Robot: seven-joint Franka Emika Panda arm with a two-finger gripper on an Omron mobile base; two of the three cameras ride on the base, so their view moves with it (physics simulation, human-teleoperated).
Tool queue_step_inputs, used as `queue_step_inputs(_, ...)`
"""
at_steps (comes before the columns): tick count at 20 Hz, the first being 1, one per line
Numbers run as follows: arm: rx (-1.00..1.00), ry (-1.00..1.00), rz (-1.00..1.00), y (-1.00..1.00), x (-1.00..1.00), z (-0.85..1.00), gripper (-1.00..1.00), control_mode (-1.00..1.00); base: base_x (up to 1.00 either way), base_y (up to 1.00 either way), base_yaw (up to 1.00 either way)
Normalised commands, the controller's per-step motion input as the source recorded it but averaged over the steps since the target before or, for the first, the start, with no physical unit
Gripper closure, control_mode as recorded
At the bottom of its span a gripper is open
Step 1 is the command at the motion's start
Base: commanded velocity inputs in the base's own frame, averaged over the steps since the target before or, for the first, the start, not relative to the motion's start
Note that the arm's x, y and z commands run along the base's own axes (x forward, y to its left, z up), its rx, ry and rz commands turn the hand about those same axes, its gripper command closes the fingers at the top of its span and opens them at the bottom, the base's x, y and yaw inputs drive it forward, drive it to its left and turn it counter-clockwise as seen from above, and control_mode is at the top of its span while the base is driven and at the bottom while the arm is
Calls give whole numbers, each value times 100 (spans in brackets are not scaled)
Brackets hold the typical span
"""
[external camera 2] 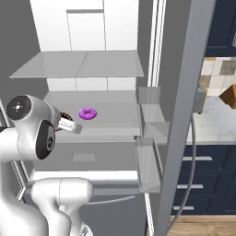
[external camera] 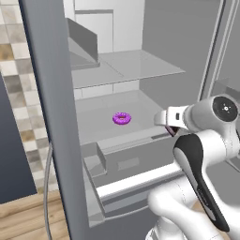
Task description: Take the cake and donut from the fridge and place them on the empty tray on the dining counter.
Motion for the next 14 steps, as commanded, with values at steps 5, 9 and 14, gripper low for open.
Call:
queue_step_inputs(5,0,0,0,0,0,0,100,100,-66,0,0)
queue_step_inputs(9,0,0,0,0,0,0,100,100,-76,0,-1)
queue_step_inputs(14,0,0,0,0,0,0,100,100,-73,0,-15)
